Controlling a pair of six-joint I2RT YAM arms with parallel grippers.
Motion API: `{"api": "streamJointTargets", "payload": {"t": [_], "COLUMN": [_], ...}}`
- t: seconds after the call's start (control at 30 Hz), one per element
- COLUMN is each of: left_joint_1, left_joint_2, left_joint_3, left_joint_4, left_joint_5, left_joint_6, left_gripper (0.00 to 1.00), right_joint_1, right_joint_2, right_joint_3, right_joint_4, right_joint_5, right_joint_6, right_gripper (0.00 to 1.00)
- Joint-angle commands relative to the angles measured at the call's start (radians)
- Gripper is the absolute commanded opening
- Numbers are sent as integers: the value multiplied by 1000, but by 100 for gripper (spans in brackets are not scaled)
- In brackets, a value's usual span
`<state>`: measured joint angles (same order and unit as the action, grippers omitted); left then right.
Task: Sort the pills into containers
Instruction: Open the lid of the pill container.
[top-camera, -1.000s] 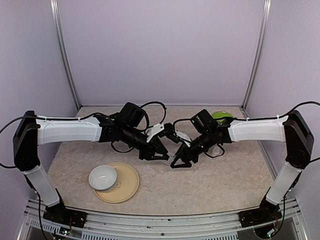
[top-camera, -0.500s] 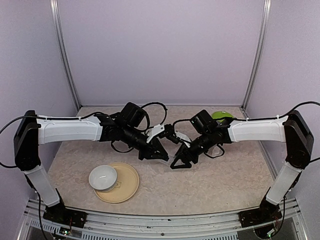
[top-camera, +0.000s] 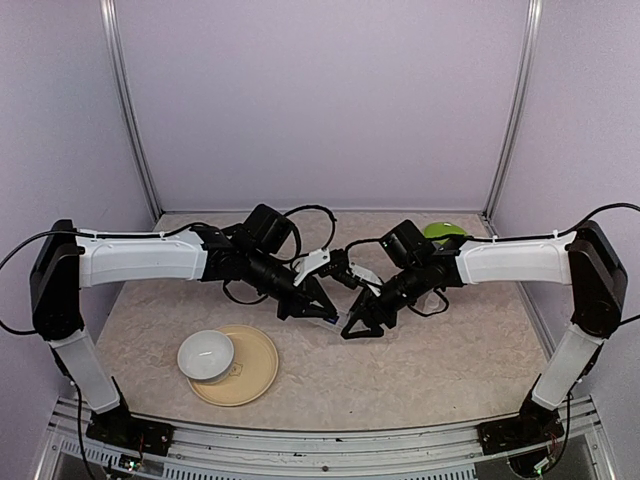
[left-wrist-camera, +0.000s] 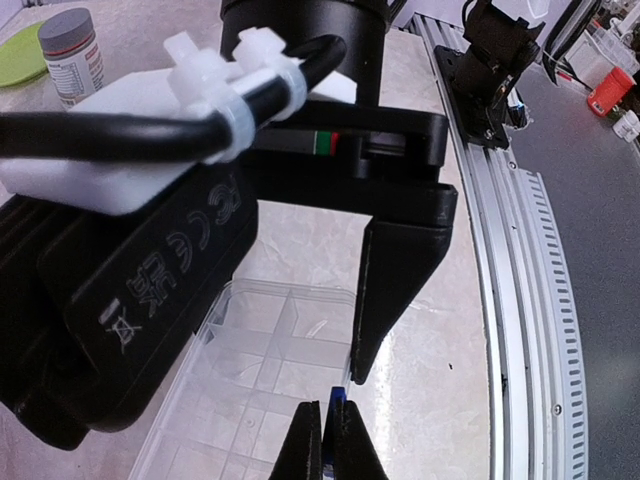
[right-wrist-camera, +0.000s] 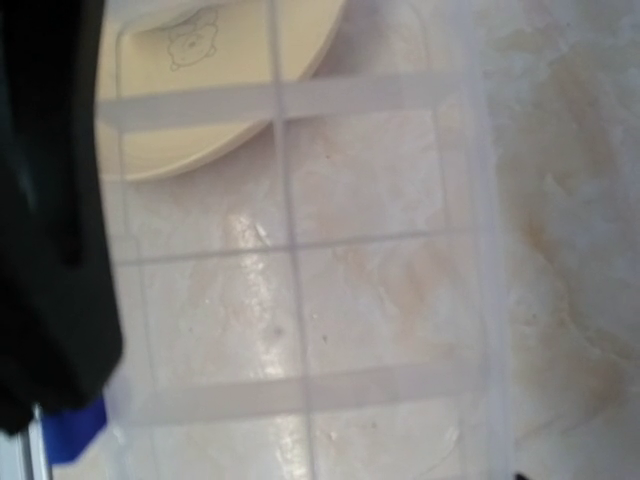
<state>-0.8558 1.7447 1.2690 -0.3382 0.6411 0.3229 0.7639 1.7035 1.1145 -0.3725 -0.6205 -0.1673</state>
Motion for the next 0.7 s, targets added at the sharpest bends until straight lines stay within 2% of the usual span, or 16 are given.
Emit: {"api": "streamJointTargets", "payload": {"t": [0.0,0.3,0.37,0.5,0.67], "left_joint_1": [-5,-5,-5,1,6], "left_joint_2": [14,-1,-4,1,21], "left_joint_3": [1,-108,-123,-151,-173], "left_joint_4": [15,182,210,284,370], "left_joint_5": [-43,-105,-124,-147,-178], "left_joint_6": [-26,-115,-122,-146,-196], "left_gripper": [0,0,0,0,0], "right_joint_1": [8,9,9,8,7], "right_joint_2": [-1,-12,-12,-6,-18], "right_joint_3": [27,18,23,40,44], "right_joint_4": [7,9,5,-11,-21], "right_joint_5": [29,53,54,79,187], "right_joint_6": [7,11,14,22,59], "right_gripper": [67,89,99,100,100]}}
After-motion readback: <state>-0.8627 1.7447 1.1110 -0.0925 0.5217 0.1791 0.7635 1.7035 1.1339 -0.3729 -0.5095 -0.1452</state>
